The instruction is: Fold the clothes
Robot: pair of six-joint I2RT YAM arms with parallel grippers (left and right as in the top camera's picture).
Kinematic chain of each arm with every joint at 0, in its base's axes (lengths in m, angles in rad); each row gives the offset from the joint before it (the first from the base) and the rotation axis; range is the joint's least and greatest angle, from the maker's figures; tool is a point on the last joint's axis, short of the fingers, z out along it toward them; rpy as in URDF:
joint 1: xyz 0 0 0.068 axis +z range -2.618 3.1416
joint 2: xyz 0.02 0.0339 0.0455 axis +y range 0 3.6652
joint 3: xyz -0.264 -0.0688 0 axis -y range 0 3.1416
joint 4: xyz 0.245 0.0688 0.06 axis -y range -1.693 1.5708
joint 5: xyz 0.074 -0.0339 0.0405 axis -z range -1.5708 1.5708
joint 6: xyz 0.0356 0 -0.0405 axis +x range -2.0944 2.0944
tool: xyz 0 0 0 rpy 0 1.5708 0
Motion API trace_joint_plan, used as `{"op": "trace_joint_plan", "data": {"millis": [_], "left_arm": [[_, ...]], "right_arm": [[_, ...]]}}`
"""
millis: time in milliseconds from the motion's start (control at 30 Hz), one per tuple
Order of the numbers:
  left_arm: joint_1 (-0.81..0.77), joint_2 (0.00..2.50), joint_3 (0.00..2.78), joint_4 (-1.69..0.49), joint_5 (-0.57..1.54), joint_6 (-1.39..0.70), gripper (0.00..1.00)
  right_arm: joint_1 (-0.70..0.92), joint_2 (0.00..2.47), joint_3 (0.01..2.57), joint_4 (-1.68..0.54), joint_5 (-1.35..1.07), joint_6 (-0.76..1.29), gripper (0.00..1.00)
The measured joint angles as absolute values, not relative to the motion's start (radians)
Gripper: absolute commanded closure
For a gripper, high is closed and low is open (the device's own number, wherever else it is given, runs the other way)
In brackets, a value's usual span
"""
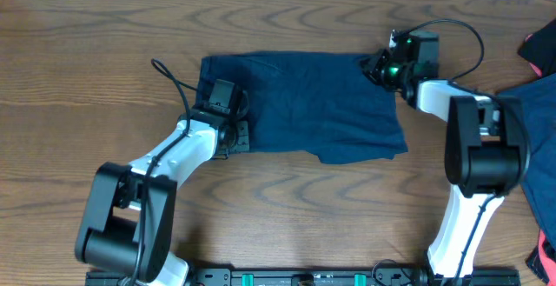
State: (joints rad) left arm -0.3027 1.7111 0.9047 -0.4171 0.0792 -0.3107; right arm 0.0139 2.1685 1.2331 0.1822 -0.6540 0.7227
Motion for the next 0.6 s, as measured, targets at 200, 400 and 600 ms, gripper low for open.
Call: {"op": "trace_joint_plan", "data": {"millis": [200, 400, 600], "left_arm": [[-0.303, 1.540, 0.919, -0.418, 0.141, -0.325, 0.94], [-0.303, 1.461, 0.964, -0.333, 0.170, -0.409, 0.94], [-0.303, 1.622, 0.964, -0.244, 0.169, -0.439, 0.94]], "right_arm": [[0.053, 2.000, 1.237, -0.140, -0.815, 0.596, 0.99], [0.193, 1.961, 1.241, -0.546, -0.672, 0.517, 0.99], [0.350, 1.985, 1.236, -0.665, -0.384, 0.457, 0.98]]}}
